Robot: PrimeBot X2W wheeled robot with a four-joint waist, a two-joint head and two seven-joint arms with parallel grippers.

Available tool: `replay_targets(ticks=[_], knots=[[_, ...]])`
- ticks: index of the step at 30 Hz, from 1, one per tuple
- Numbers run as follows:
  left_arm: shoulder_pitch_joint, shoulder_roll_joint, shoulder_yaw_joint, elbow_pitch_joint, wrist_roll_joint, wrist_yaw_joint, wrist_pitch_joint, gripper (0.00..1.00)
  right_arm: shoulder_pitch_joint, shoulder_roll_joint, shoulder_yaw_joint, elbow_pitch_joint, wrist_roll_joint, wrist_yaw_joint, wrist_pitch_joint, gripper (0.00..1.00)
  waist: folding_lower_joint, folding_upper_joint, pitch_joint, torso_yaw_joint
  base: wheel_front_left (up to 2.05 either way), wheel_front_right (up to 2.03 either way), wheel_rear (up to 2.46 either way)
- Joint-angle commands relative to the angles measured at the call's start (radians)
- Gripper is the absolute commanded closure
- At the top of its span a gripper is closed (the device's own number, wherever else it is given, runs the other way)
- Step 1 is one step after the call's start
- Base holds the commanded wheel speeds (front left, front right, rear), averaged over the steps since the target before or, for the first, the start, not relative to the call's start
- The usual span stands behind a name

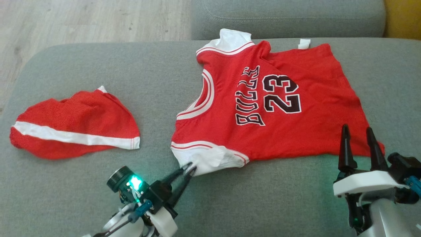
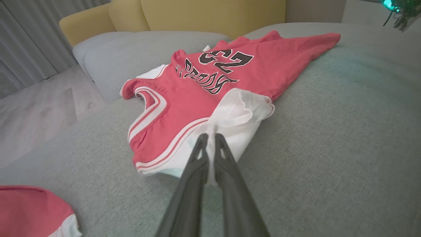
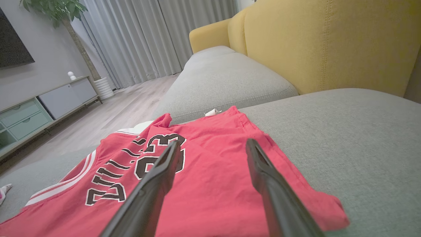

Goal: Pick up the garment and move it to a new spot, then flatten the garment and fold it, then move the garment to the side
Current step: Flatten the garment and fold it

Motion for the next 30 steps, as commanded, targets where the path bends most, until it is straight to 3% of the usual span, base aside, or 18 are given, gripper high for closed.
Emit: replay_targets(ticks=[1,7,12,21,30], knots=[[-0.054,0.023,0.043,-0.026,0.006,0.009,-0.012,0.00,-0.013,-0.004,0.022,-0.025,-0.012,0.007,-0.011,0.00,0.0000,0.0000,-0.002,0.004,0.00,0.00,0.00],[-0.028,0.041,0.058,-0.029,0.004,0.024,-0.012,0.00,0.000,-0.004,0.012,-0.021,-0.013,0.007,-0.011,0.00,0.0000,0.0000,-0.015,0.028,0.00,0.00,0.00],[0.026,0.055,0.131,-0.039,-0.048,0.083,-0.012,0.00,0.014,-0.004,0.010,-0.018,0.000,0.007,-0.011,0.00,0.0000,0.0000,-0.038,0.054,0.00,0.00,0.00],[0.142,-0.030,0.310,-0.151,-0.207,0.182,-0.012,0.00,0.034,-0.004,0.024,-0.020,0.008,0.007,-0.011,0.00,0.0000,0.0000,-0.054,0.069,0.00,0.00,0.00],[0.170,-0.090,0.298,-0.117,-0.223,0.155,-0.008,0.00,0.028,-0.004,0.046,-0.019,0.005,0.007,-0.011,0.00,0.0000,0.0000,-0.052,0.031,0.00,0.00,0.00]])
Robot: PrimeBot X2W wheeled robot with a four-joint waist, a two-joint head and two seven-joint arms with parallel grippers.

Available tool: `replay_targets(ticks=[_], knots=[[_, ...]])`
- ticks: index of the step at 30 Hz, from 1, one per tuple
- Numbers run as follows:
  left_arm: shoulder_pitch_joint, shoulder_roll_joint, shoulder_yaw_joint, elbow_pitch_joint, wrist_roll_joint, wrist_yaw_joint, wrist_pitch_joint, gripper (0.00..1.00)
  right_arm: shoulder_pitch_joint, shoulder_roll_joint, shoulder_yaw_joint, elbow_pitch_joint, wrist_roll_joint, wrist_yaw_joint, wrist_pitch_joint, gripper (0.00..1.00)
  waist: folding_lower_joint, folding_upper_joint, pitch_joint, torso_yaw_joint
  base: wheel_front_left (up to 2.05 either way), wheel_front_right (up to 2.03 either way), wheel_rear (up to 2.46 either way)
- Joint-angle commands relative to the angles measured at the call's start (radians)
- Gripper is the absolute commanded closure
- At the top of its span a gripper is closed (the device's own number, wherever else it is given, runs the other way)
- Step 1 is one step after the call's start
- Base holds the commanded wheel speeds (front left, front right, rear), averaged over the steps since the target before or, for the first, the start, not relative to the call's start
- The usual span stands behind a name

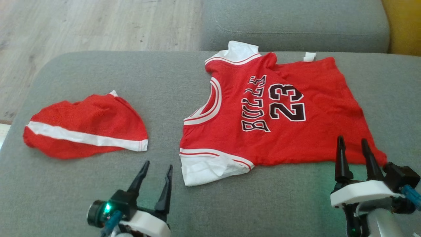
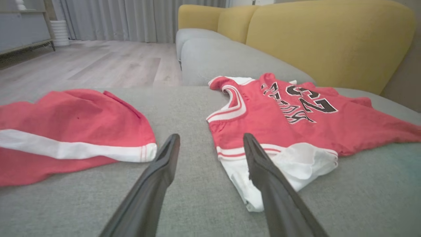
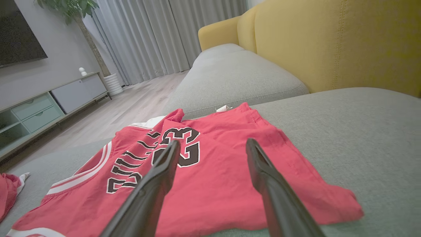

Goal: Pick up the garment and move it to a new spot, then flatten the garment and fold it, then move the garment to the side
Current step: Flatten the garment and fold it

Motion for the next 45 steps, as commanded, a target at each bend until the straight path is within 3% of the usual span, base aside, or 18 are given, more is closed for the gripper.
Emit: replay_targets(ticks=[1,9,29,30,31,32,33,34,45], knots=[[-0.047,0.003,0.016,0.001,0.003,-0.013,0.001,0.00,-0.015,-0.004,0.027,-0.031,0.001,0.007,-0.011,0.00,0.0000,0.0000,0.006,-0.015,0.00,0.00,0.00],[-0.111,-0.019,-0.033,0.100,-0.002,-0.062,0.069,0.00,-0.027,-0.004,0.023,-0.039,-0.001,0.007,-0.011,0.00,0.0000,0.0000,0.044,-0.050,0.00,0.00,0.00],[-0.213,-0.051,-0.068,0.284,0.000,-0.074,0.055,0.00,-0.051,-0.004,0.019,-0.043,-0.010,0.007,-0.011,0.00,0.0000,0.0000,0.096,-0.091,0.00,0.00,0.00],[-0.216,-0.052,-0.070,0.290,0.001,-0.074,0.053,0.20,-0.052,-0.004,0.018,-0.043,-0.010,0.007,-0.011,0.00,0.0000,0.0000,0.098,-0.092,0.00,0.00,0.00],[-0.219,-0.053,-0.072,0.296,0.000,-0.076,0.051,0.52,-0.052,-0.004,0.017,-0.043,-0.011,0.007,-0.011,0.00,0.0000,0.0000,0.098,-0.093,0.00,0.00,0.00],[-0.221,-0.055,-0.073,0.301,-0.001,-0.077,0.048,0.64,-0.052,-0.004,0.016,-0.043,-0.011,0.007,-0.011,0.00,0.0000,0.0000,0.099,-0.093,0.00,0.00,0.00],[-0.223,-0.056,-0.074,0.305,-0.001,-0.078,0.046,0.87,-0.051,-0.004,0.015,-0.043,-0.012,0.007,-0.011,0.00,0.0000,0.0000,0.099,-0.093,0.00,0.00,0.00],[-0.225,-0.057,-0.076,0.309,-0.002,-0.079,0.043,1.00,-0.051,-0.004,0.013,-0.042,-0.013,0.007,-0.011,0.00,0.0000,0.0000,0.098,-0.092,0.00,0.00,0.00],[-0.229,-0.046,-0.072,0.265,0.009,-0.070,0.001,1.00,-0.044,-0.004,-0.012,-0.026,-0.018,0.007,-0.011,0.00,0.0000,0.0000,0.067,-0.070,0.00,0.00,0.00]])
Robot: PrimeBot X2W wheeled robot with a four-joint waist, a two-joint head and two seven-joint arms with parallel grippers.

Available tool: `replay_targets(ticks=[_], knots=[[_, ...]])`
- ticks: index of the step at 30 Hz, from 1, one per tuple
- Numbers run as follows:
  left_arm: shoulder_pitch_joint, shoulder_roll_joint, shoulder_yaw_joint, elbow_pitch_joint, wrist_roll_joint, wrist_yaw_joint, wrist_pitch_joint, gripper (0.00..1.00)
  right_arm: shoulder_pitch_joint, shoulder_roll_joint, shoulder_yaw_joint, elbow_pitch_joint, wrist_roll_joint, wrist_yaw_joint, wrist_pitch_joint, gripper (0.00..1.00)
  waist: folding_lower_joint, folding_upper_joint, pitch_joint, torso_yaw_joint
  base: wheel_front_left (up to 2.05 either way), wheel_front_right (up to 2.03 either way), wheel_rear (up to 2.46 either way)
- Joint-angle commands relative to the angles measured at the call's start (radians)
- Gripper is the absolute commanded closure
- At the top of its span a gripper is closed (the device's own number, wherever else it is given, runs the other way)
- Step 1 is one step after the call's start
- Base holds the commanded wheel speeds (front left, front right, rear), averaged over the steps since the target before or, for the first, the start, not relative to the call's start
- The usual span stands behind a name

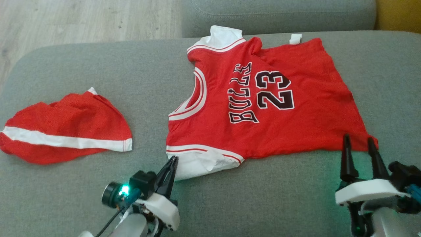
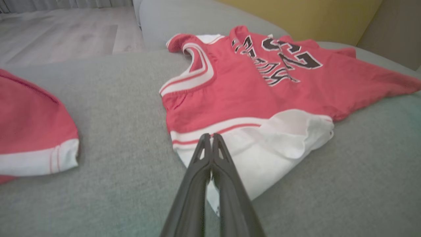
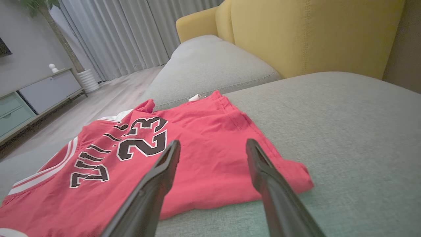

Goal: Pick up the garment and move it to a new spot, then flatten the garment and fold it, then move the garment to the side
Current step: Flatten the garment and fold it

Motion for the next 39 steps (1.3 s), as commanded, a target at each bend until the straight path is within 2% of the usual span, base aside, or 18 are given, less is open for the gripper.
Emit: replay_targets(ticks=[1,6,7,14,17,22,26,30,36,37,38,39], knots=[[-0.038,0.018,0.036,-0.057,0.013,0.007,-0.018,1.00,-0.036,-0.004,0.006,-0.023,-0.016,0.007,-0.011,0.00,0.0000,0.0000,-0.007,0.005,0.00,0.00,0.00],[-0.015,0.044,0.071,-0.228,0.049,0.019,-0.025,1.00,-0.050,-0.004,-0.090,0.067,-0.067,0.007,-0.011,0.00,0.0000,0.0000,-0.018,0.015,0.00,0.00,0.00],[-0.015,0.044,0.071,-0.228,0.049,0.019,-0.025,1.00,-0.050,-0.004,-0.090,0.067,-0.067,0.007,-0.011,0.00,0.0000,0.0000,-0.018,0.015,0.00,0.00,0.00],[0.062,0.057,0.118,-0.410,0.103,0.019,-0.025,1.00,-0.161,-0.004,-0.241,0.288,-0.117,0.007,0.010,0.00,0.0000,0.0000,-0.019,0.029,0.00,0.00,0.00],[0.080,0.053,0.128,-0.435,0.118,0.011,-0.025,1.00,-0.215,-0.004,-0.296,0.384,-0.153,0.007,0.010,0.00,0.0000,0.0000,-0.014,0.037,0.00,0.00,0.00],[0.085,0.035,0.141,-0.456,0.144,-0.007,-0.025,1.00,-0.304,-0.004,-0.434,0.506,-0.290,0.007,0.000,0.00,0.0000,0.0000,0.013,0.056,0.00,0.00,0.00],[0.087,0.025,0.150,-0.453,0.157,-0.018,-0.025,1.00,-0.350,-0.004,-0.503,0.563,-0.346,0.007,-0.005,0.00,0.0000,0.0000,0.025,0.062,0.00,0.00,0.00],[0.088,0.018,0.161,-0.451,0.168,-0.026,-0.025,1.00,-0.388,-0.004,-0.535,0.606,-0.381,0.007,-0.008,0.00,0.0000,0.0000,0.035,0.064,0.00,0.00,0.00],[0.091,0.007,0.179,-0.447,0.178,-0.037,-0.025,1.00,-0.433,-0.004,-0.515,0.652,-0.393,0.007,-0.010,0.00,0.0000,0.0000,0.045,0.055,0.00,0.00,0.00],[0.092,0.005,0.182,-0.446,0.178,-0.039,-0.025,1.00,-0.438,-0.004,-0.505,0.662,-0.391,0.007,-0.010,0.35,0.0000,0.0000,0.044,0.053,0.00,0.00,0.00],[0.094,0.004,0.185,-0.444,0.179,-0.041,-0.025,1.00,-0.443,-0.004,-0.494,0.671,-0.385,0.007,-0.010,0.82,0.0000,0.0000,0.042,0.050,0.00,0.00,0.00],[0.095,0.004,0.187,-0.443,0.181,-0.043,-0.025,1.00,-0.447,-0.004,-0.479,0.676,-0.378,0.007,-0.010,1.00,0.0000,0.0000,0.039,0.047,0.00,0.00,0.00]])
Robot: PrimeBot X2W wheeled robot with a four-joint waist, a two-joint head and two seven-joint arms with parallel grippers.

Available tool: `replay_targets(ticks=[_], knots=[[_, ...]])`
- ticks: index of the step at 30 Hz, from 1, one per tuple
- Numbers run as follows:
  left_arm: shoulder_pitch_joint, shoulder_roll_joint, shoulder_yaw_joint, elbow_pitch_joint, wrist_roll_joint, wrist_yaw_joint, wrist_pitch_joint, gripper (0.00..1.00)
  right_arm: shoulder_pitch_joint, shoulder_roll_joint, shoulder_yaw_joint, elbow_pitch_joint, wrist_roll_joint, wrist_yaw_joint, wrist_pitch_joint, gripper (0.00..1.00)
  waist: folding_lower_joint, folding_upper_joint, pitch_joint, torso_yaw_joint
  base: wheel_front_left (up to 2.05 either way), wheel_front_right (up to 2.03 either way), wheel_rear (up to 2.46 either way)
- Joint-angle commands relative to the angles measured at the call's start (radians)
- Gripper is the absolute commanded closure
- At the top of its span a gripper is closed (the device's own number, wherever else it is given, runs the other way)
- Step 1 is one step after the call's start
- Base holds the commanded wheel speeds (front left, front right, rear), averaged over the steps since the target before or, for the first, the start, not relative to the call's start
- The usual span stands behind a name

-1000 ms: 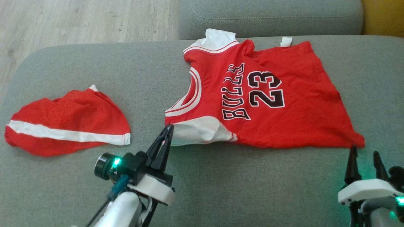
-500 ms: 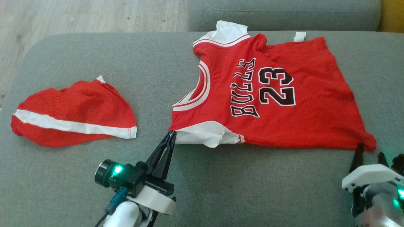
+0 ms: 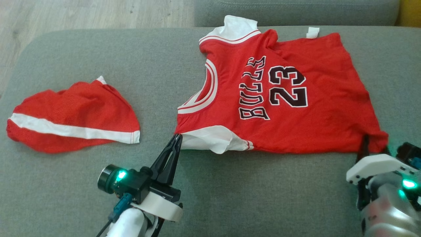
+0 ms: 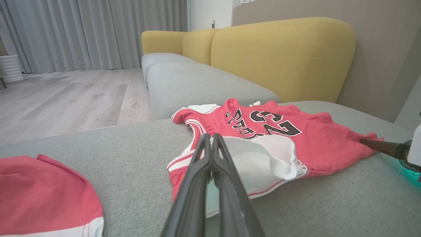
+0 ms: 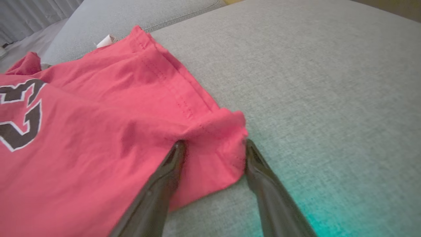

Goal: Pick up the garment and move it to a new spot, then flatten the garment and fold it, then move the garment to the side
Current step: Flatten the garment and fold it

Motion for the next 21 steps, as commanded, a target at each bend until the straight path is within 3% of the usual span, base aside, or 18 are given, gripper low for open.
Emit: replay_targets(ticks=[1,12,17,21], knots=[[-0.025,0.003,0.041,-0.027,0.009,-0.006,-0.009,1.00,-0.031,-0.002,0.051,-0.003,0.012,0.007,-0.005,1.00,-0.0001,0.0000,-0.008,-0.007,0.00,0.00,0.00],[-0.027,0.015,0.115,-0.118,0.037,-0.013,-0.009,1.00,-0.025,-0.002,0.297,-0.155,0.124,0.007,-0.005,1.00,-0.0001,0.0000,-0.064,-0.056,0.00,0.00,0.00],[-0.060,0.021,0.182,-0.185,0.039,-0.015,-0.009,1.00,-0.037,-0.017,0.426,-0.298,0.169,0.007,0.000,1.00,-0.0001,0.0000,-0.098,-0.088,0.00,0.00,0.00],[-0.119,0.026,0.234,-0.235,0.039,-0.021,-0.009,1.00,-0.060,-0.066,0.541,-0.437,0.243,0.007,0.051,1.00,-0.0001,0.0000,-0.123,-0.106,0.00,0.00,0.00]])
